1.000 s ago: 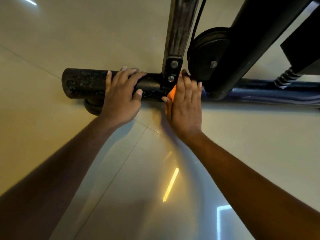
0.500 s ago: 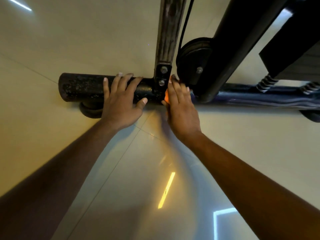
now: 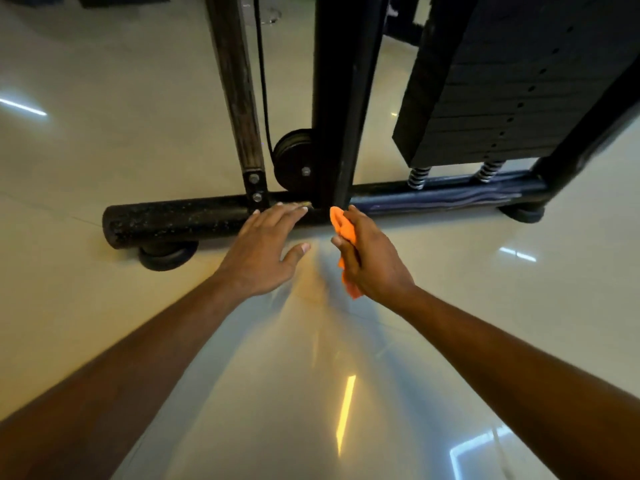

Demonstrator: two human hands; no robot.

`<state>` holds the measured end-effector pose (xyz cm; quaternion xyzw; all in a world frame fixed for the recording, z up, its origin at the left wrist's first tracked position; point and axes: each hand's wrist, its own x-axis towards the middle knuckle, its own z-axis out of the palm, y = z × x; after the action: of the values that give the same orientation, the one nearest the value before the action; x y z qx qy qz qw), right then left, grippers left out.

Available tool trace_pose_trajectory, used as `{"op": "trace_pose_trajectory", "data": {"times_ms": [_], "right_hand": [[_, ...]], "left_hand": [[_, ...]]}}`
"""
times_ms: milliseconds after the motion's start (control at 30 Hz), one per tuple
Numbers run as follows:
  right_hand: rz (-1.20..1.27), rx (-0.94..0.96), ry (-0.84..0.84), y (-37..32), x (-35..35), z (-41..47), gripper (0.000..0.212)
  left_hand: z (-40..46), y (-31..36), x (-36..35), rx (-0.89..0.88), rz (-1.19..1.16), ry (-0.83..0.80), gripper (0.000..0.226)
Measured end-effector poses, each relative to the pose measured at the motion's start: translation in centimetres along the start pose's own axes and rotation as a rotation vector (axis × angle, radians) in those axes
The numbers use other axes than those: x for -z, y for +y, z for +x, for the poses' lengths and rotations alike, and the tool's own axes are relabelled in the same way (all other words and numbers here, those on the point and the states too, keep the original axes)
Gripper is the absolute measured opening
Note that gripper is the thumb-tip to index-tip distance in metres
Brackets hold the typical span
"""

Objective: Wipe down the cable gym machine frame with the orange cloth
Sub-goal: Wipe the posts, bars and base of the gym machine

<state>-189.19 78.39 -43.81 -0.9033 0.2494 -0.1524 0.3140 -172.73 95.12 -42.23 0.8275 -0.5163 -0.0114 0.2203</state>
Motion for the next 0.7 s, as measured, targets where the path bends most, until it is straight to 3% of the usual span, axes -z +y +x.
{"op": "trace_pose_trajectory", "data": {"times_ms": [233, 467, 700], "right_hand": [[-0.023, 0.046, 0.124, 3.1, 6.4, -3.3, 0.043], [0.013, 0.007, 0.192, 4.5, 7.3, -2.9, 0.043], [-0.024, 0.015, 0.211, 7.1, 4.7, 1.7, 0.05]], "left_hand": [[3.5, 6.3, -1.6, -0.148, 0.118, 0.075, 0.067], [5.6, 7.2, -2.6, -0.264, 0.382, 0.183, 0.067], [7.2, 4.4, -4.8, -0.272, 0.443, 0.273, 0.074]]}}
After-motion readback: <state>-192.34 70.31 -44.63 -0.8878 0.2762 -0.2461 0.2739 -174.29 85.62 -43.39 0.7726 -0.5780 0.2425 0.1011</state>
